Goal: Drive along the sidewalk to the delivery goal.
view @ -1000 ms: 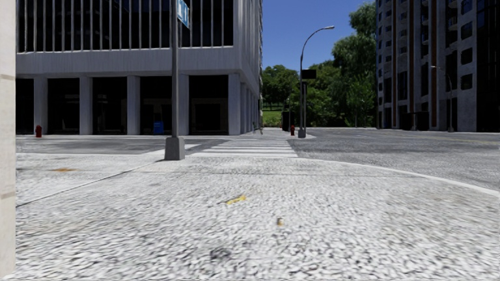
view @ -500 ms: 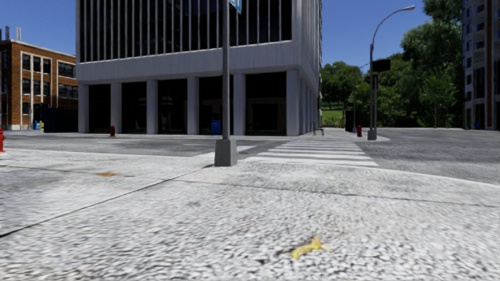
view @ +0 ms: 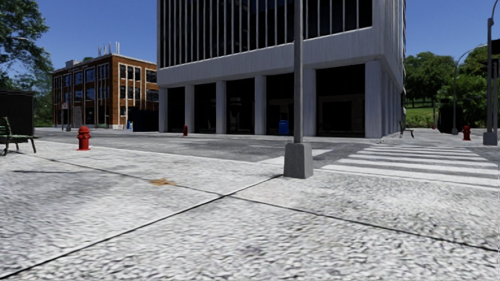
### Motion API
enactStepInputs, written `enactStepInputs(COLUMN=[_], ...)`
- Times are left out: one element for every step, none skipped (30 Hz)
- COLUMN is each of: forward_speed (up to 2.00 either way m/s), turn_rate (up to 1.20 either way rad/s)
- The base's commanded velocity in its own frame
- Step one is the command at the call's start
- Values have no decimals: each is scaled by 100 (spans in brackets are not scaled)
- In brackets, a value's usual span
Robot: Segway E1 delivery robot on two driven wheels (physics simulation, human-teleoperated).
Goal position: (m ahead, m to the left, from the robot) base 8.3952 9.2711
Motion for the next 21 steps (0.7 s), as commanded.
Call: enactStepInputs(forward_speed=[200,200,200,200,200,200,200,200,200,200,200,200,200,200,200,200,200,200,200,200,200], turn_rate=[63,63,63,65,66,67,67,67,67,67,67,67,67,67,67,67,67,67,67,67,67])
